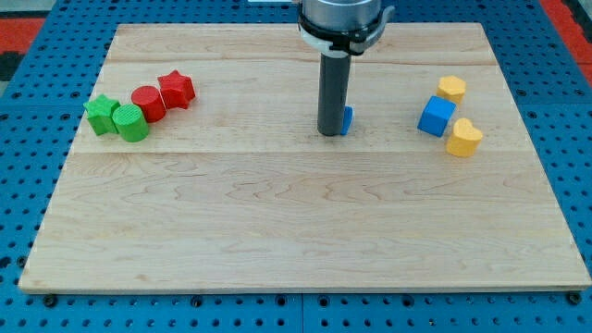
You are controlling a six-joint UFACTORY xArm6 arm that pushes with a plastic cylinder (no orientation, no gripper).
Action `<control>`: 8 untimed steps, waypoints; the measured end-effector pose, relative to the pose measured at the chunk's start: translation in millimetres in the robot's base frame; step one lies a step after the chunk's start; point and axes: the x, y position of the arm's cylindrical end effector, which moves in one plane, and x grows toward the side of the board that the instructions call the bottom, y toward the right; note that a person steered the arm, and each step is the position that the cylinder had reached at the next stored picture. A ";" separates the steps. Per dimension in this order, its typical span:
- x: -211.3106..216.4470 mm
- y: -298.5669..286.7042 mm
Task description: Slide the blue triangle to the blue cube
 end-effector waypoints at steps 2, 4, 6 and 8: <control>-21.3 -4.4; -33.7 24.2; -33.6 100.8; -33.6 99.8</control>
